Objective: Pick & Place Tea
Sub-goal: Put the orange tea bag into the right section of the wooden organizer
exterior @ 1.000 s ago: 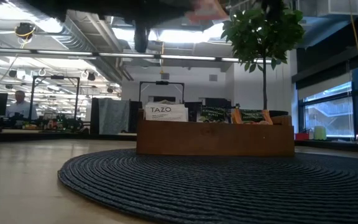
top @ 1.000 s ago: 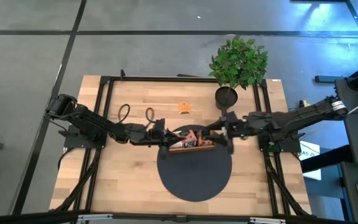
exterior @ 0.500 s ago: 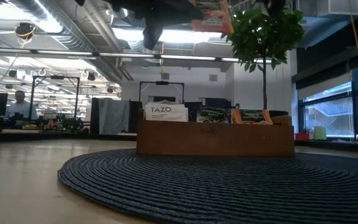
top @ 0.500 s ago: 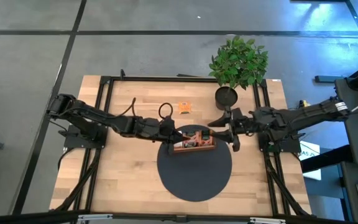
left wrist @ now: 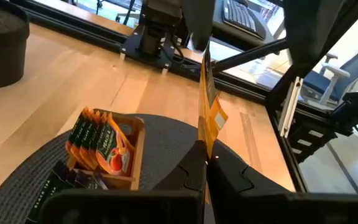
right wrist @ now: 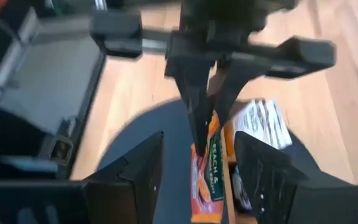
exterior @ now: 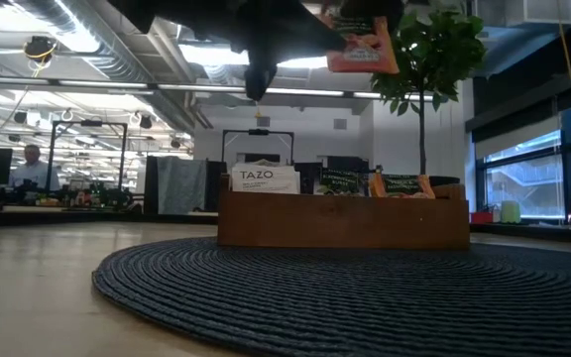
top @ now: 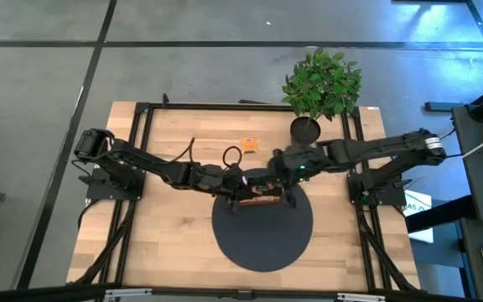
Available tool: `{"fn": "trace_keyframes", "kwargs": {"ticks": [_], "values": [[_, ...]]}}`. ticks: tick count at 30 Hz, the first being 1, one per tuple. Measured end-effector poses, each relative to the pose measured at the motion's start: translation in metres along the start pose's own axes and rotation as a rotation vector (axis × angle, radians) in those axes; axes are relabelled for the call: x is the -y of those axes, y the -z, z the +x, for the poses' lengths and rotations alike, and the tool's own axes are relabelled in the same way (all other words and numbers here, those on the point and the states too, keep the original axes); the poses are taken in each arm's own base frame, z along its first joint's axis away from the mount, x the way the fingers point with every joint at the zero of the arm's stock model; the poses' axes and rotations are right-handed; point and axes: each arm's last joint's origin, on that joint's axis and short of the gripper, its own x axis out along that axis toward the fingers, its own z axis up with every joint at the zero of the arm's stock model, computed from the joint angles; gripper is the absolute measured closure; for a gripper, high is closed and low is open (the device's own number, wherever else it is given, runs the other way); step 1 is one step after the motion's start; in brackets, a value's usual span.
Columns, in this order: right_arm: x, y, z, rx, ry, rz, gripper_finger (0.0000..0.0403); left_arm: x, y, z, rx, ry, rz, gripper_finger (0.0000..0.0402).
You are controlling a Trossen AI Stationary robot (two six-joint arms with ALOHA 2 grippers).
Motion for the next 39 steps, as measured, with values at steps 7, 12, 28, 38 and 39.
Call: {"fn": "trace_keyframes", "kwargs": {"ticks": [7, 12, 28, 38, 39], "values": [[0.002, -0.011, 0.024, -0.202, 0.038, -0.001, 0.0209, 0.004, 0.0, 0.0, 0.023, -0.017, 0.061, 0.0399], [0.003, -0.01, 0.035, -0.262, 0.025, 0.025, 0.0239, 0.006, -0.001, -0.001, 0.035, -0.017, 0.08, 0.0399], [0.002, -0.012, 0.033, -0.249, 0.015, 0.037, 0.0343, 0.004, 0.004, -0.001, -0.014, -0.027, 0.086, 0.0398], [0.002, -0.012, 0.033, -0.249, 0.018, 0.059, 0.0393, 0.004, 0.004, -0.001, -0.013, -0.03, 0.087, 0.0394], [0.002, -0.012, 0.033, -0.249, 0.018, 0.058, 0.0392, 0.004, 0.004, -0.001, -0.013, -0.031, 0.087, 0.0392]]}}
